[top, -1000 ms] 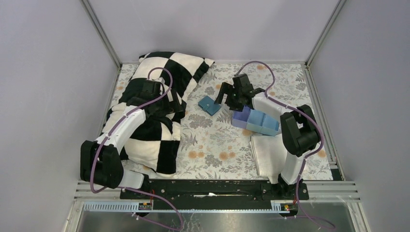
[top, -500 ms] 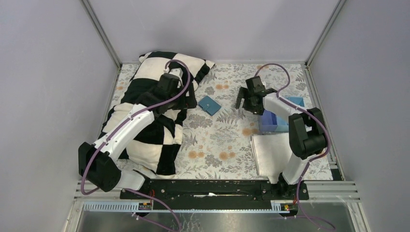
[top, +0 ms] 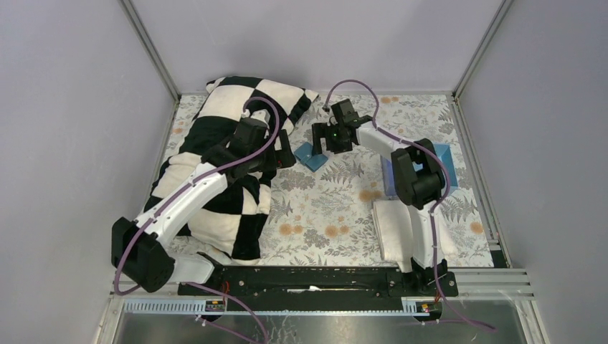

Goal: Take the credit cards out of the card holder
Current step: Move the storage box to the center of the board, then move the card holder to the center of the board.

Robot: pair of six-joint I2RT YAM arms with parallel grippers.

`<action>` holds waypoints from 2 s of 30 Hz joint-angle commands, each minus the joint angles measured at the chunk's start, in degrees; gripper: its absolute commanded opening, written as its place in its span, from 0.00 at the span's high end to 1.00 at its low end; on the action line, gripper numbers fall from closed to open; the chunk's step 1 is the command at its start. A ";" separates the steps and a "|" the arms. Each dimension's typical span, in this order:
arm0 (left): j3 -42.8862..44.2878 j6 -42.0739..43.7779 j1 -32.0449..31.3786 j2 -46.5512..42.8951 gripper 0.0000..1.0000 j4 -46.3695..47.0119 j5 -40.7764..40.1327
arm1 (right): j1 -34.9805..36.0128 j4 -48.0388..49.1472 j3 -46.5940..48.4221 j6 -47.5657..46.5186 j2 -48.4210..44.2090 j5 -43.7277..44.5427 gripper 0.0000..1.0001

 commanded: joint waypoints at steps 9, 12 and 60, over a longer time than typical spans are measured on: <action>-1.48 -2.92 0.05 -2.96 0.01 1.66 0.86 | -1.09 -3.80 7.92 -4.62 9.37 -14.87 0.28; -1.33 -3.17 0.05 -2.86 0.03 1.73 0.86 | -1.41 -2.02 5.50 -3.02 8.21 -16.35 0.41; 5.79 -3.23 -18.00 26.70 0.43 9.51 -5.21 | -1.52 34.37 -57.42 33.93 -29.88 -9.83 0.64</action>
